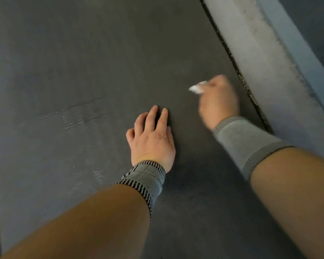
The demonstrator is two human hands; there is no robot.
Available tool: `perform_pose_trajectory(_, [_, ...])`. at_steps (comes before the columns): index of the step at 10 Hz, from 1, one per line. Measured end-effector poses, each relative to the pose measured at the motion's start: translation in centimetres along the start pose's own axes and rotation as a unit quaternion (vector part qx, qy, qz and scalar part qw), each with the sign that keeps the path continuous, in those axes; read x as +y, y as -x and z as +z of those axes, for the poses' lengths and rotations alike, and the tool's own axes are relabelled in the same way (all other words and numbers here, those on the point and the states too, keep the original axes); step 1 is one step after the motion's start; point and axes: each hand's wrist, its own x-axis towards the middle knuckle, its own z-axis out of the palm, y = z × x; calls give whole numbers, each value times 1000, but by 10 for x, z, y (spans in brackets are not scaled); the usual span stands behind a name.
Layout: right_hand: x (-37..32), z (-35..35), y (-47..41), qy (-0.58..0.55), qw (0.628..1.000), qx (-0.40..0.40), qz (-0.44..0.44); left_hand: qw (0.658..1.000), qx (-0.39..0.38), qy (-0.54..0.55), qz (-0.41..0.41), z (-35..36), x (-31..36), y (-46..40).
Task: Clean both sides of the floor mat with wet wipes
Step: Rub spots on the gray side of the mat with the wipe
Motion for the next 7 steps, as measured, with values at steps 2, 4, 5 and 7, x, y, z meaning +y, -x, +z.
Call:
perform_pose_trajectory(2, [-48,21,14,-90,995,-35,-27,999,-38,24,3,-3,-4,-3])
perform_pose_trajectory(4, [0,3,4,-19,980,55,192,999,-13,-32,25,-19,-57,-10])
perform_pose_trajectory(5, [-60,28,36,-69,995,-21,65,1000,-9,-22,12,-11,-59,-9])
perform_pose_trajectory(7, [-39,12,26,6,1000,-8,-29,1000,-24,-8,14,-16,-59,-8])
